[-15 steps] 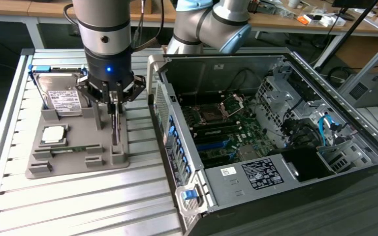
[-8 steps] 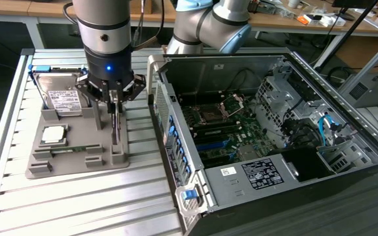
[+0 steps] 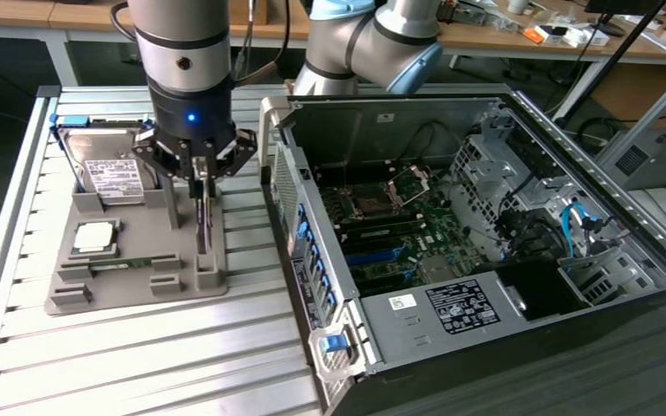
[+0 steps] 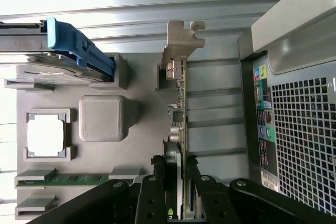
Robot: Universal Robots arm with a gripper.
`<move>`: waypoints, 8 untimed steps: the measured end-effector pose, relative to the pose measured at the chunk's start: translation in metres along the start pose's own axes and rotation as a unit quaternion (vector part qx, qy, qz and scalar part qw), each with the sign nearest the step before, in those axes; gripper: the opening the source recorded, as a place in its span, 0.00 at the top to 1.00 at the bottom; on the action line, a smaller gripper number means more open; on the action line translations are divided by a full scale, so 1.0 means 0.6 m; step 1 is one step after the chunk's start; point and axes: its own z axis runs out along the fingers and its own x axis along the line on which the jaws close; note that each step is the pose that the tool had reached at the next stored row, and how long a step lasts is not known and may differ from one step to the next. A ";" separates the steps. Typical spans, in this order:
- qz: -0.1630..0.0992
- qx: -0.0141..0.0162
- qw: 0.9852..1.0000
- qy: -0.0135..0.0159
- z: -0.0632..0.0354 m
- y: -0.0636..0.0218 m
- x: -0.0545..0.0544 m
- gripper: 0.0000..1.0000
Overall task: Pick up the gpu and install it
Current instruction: 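Pick up the gpu and move the gpu toward the slot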
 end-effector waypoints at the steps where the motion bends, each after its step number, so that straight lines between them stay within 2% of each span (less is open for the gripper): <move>1: 0.000 0.000 1.000 0.000 -0.001 0.000 0.000 0.73; 8: 0.000 0.000 1.000 0.000 -0.009 0.001 0.000 0.73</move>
